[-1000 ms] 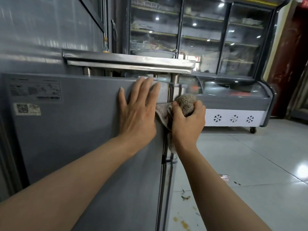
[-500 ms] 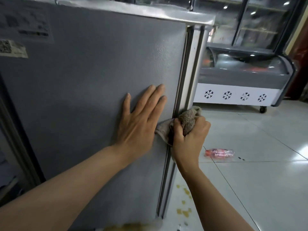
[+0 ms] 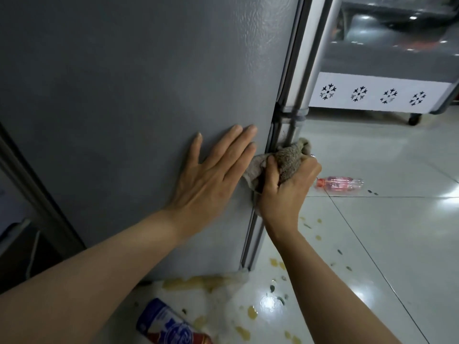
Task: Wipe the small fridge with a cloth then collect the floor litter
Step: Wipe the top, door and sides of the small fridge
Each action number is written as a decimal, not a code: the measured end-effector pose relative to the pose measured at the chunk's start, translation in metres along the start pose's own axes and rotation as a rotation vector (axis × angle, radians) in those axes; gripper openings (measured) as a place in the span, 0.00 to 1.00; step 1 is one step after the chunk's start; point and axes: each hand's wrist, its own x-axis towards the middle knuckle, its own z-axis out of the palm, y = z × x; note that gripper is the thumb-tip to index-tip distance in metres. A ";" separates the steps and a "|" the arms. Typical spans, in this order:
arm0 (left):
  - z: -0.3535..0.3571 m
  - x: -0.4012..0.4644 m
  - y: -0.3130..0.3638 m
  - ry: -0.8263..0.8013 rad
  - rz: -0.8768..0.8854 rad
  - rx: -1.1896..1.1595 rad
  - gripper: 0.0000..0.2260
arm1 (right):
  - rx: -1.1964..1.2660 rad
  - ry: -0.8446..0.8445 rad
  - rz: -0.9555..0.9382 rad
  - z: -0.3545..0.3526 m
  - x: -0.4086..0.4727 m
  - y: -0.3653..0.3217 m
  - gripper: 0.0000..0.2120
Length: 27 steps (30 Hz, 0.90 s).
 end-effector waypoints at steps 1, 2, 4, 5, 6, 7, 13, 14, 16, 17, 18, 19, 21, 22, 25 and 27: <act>0.003 -0.005 0.000 -0.008 0.013 -0.001 0.24 | -0.005 0.003 -0.009 0.000 -0.004 0.006 0.20; 0.006 -0.009 0.001 -0.021 0.027 -0.004 0.24 | -0.011 0.004 -0.018 0.000 -0.009 0.013 0.20; 0.012 -0.019 0.002 -0.045 0.054 -0.003 0.25 | -0.016 -0.009 -0.014 0.001 -0.022 0.028 0.20; 0.015 -0.024 0.003 -0.057 0.068 -0.001 0.26 | -0.019 -0.019 -0.004 0.001 -0.030 0.036 0.20; 0.017 -0.029 0.004 -0.070 0.084 -0.001 0.26 | -0.027 -0.031 0.008 0.001 -0.038 0.045 0.20; 0.020 -0.033 0.006 -0.085 0.097 -0.002 0.26 | -0.040 -0.044 0.024 0.001 -0.046 0.054 0.21; 0.035 -0.066 0.015 -0.176 0.166 0.030 0.27 | -0.083 -0.126 0.113 0.000 -0.083 0.096 0.23; 0.038 -0.072 0.015 -0.185 0.180 0.033 0.27 | -0.090 -0.139 0.126 -0.001 -0.089 0.101 0.23; 0.042 -0.083 0.016 -0.204 0.207 0.030 0.26 | -0.105 -0.165 0.147 -0.002 -0.101 0.112 0.22; 0.044 -0.088 0.017 -0.216 0.218 0.031 0.26 | -0.115 -0.177 0.157 -0.002 -0.107 0.118 0.22; 0.046 -0.092 0.019 -0.232 0.226 0.035 0.27 | -0.125 -0.193 0.169 -0.003 -0.113 0.123 0.22; 0.048 -0.097 0.021 -0.251 0.233 0.040 0.27 | -0.134 -0.212 0.184 -0.004 -0.118 0.129 0.21; 0.052 -0.107 0.025 -0.288 0.239 0.028 0.27 | -0.146 -0.253 0.209 -0.006 -0.127 0.139 0.19; 0.054 -0.112 0.027 -0.303 0.238 0.013 0.28 | -0.155 -0.273 0.223 -0.006 -0.132 0.144 0.18; 0.060 -0.126 0.033 -0.336 0.239 -0.036 0.27 | -0.196 -0.329 0.269 -0.008 -0.146 0.157 0.17; 0.063 -0.135 0.037 -0.356 0.229 -0.065 0.26 | -0.241 -0.361 0.301 -0.009 -0.155 0.165 0.17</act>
